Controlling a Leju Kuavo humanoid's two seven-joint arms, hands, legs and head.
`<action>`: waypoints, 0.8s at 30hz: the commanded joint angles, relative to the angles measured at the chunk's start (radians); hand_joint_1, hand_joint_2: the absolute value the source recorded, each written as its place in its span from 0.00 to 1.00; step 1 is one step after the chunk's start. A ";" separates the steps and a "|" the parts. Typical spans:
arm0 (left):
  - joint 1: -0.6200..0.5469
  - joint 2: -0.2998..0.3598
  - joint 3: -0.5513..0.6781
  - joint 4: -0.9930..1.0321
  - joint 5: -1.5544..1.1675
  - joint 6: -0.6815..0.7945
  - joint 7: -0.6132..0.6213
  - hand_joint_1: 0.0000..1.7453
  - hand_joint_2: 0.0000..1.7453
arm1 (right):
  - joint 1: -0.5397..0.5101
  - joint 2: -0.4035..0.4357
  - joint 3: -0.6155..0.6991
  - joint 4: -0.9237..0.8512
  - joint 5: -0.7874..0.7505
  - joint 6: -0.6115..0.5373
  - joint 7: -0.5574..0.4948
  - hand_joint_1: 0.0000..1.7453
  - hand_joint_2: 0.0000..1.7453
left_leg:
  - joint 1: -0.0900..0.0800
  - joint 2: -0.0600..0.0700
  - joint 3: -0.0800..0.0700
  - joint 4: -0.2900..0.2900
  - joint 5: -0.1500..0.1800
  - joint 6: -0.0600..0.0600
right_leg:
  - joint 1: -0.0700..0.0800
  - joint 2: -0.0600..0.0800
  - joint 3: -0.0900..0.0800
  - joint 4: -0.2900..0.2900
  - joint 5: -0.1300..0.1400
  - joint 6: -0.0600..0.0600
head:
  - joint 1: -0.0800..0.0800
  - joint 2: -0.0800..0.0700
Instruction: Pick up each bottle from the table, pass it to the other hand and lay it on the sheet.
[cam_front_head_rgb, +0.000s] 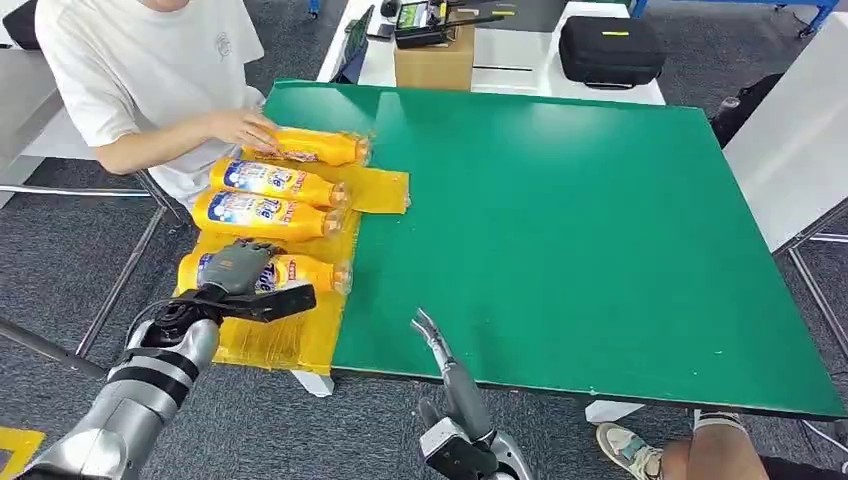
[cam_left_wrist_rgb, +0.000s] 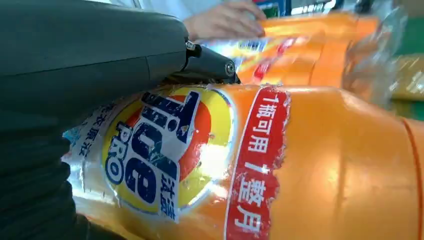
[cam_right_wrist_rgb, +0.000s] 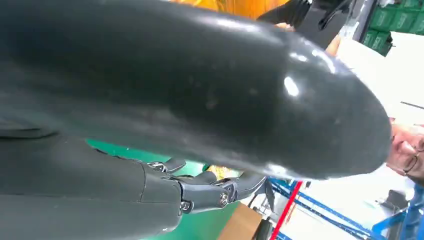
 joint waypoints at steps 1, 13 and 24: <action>-0.218 -0.103 -0.154 0.434 -0.086 -0.028 0.060 0.66 1.00 | -0.071 0.011 0.011 0.123 -0.008 0.019 -0.012 0.00 0.00 | 0.001 -0.005 0.005 -0.001 -0.001 -0.001 | 0.001 -0.006 0.007 -0.001 -0.002 -0.002 | 0.000 0.000; -0.249 -0.160 0.074 0.406 0.331 -0.247 -0.205 0.00 1.00 | -0.105 0.023 0.004 0.215 -0.049 -0.023 -0.063 0.00 0.00 | 0.000 -0.003 0.005 -0.001 0.000 0.000 | 0.000 -0.003 0.006 -0.001 0.000 -0.001 | 0.000 0.000; -0.057 -0.200 0.153 -0.054 0.747 -0.188 -0.243 0.00 1.00 | -0.080 0.004 -0.003 0.193 -0.066 -0.049 -0.065 0.00 0.00 | 0.000 -0.002 0.005 -0.001 -0.001 0.000 | 0.000 -0.002 0.007 -0.001 -0.001 -0.001 | 0.000 0.000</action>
